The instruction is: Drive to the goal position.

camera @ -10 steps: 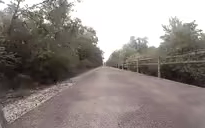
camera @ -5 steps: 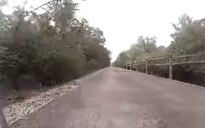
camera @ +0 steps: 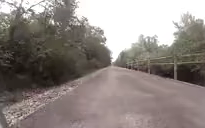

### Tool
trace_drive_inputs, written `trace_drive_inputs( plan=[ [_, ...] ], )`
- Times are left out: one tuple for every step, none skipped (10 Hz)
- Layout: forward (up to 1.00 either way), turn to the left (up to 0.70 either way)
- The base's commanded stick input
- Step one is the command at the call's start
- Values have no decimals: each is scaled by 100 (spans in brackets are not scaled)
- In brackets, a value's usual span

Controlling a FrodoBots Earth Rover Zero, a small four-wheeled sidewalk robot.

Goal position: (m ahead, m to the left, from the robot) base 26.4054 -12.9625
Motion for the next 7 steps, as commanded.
trace_drive_inputs(
  plan=[
    [70, 0],
    [70, 0],
    [70, 0],
    [70, 0],
    [70, 0],
    [70, 0],
    [70, 0]
  ],
)
